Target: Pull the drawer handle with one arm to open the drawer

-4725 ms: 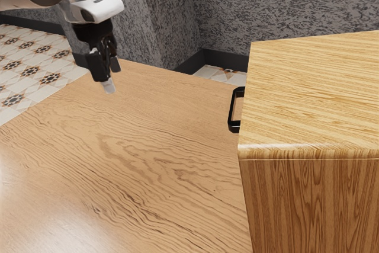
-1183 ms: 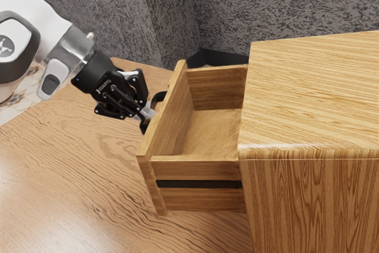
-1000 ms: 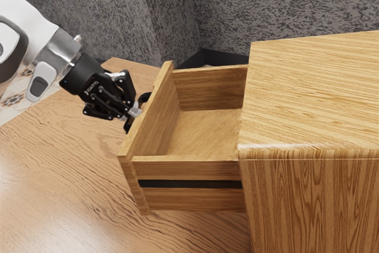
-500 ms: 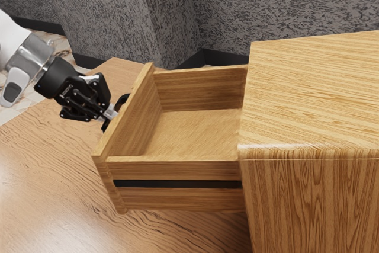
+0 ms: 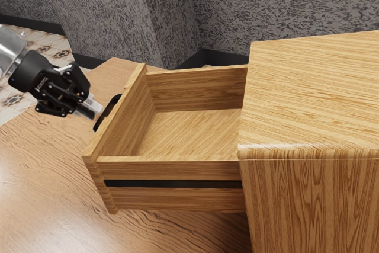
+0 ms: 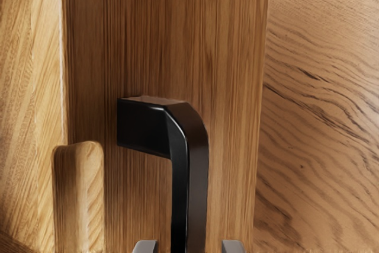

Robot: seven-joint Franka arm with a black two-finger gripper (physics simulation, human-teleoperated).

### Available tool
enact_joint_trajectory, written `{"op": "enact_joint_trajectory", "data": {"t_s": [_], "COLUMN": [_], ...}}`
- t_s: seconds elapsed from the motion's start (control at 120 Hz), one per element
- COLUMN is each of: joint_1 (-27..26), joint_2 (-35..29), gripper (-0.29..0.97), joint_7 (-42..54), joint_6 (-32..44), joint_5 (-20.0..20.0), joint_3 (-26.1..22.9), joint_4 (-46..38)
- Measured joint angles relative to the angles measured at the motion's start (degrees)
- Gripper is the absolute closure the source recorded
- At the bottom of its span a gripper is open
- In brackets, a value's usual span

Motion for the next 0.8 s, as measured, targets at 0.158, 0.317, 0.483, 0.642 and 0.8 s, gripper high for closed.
{"op": "enact_joint_trajectory", "data": {"t_s": [0.158,0.317,0.483,0.642,0.8], "joint_1": [-0.35,-0.23,-1.15,-6.55,-9.44], "joint_2": [2.38,16.18,28.06,29.63,29.41], "gripper": [0.55,0.45,0.24,0.11,0.05], "joint_7": [-2.51,-11.01,-26.02,-41.81,-54.67], "joint_6": [-1.94,-9.19,-20.25,-26.78,-29.72], "joint_5": [5.67,14.22,23.05,27.12,28.39], "joint_3": [-2.23,-7.34,-10.20,-10.77,-10.69], "joint_4": [7.59,27.69,43.43,45.75,45.96]}}
